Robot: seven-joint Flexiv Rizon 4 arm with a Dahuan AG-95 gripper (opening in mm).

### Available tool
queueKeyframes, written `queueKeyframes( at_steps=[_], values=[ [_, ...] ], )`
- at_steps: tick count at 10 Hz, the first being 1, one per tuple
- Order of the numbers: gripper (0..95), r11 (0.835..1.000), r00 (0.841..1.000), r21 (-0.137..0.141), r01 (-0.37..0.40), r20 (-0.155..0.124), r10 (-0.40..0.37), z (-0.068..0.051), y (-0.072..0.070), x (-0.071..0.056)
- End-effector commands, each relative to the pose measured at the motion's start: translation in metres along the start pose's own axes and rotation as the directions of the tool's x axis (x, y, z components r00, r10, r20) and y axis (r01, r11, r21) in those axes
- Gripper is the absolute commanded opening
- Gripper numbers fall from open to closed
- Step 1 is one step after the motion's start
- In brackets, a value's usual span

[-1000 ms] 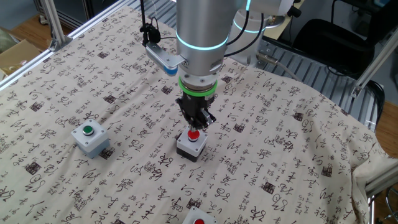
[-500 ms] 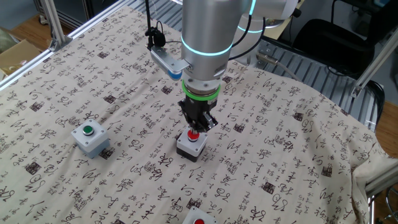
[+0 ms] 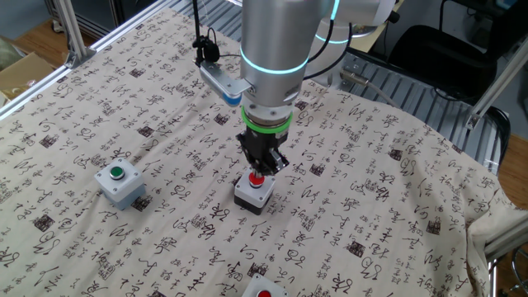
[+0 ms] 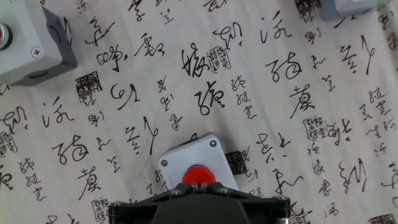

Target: Press three buttons from left to right in sequence

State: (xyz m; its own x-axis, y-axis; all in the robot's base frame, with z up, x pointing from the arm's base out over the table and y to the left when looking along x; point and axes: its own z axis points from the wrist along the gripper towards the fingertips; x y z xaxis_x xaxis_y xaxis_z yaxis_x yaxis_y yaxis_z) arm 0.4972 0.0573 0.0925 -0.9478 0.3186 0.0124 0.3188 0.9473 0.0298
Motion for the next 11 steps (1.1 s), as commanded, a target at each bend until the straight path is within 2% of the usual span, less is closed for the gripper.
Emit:
queueKeyframes(
  at_steps=[1,3,4,6,7,11],
  values=[
    [0.0,1.000,1.000,-0.006,0.001,0.013,-0.001,0.021,-0.001,-0.001],
    [0.0,1.000,1.000,-0.013,-0.001,0.016,0.001,0.021,-0.001,-0.001],
    [0.0,1.000,1.000,-0.004,0.001,0.018,0.000,0.021,-0.001,0.000],
    [0.0,1.000,1.000,-0.014,-0.003,0.013,0.003,0.019,-0.001,0.001],
    [0.0,1.000,1.000,-0.006,-0.004,0.014,0.004,0.014,-0.001,0.003],
    [0.0,1.000,1.000,-0.017,0.000,-0.002,0.000,-0.011,-0.005,0.004]
  ],
)
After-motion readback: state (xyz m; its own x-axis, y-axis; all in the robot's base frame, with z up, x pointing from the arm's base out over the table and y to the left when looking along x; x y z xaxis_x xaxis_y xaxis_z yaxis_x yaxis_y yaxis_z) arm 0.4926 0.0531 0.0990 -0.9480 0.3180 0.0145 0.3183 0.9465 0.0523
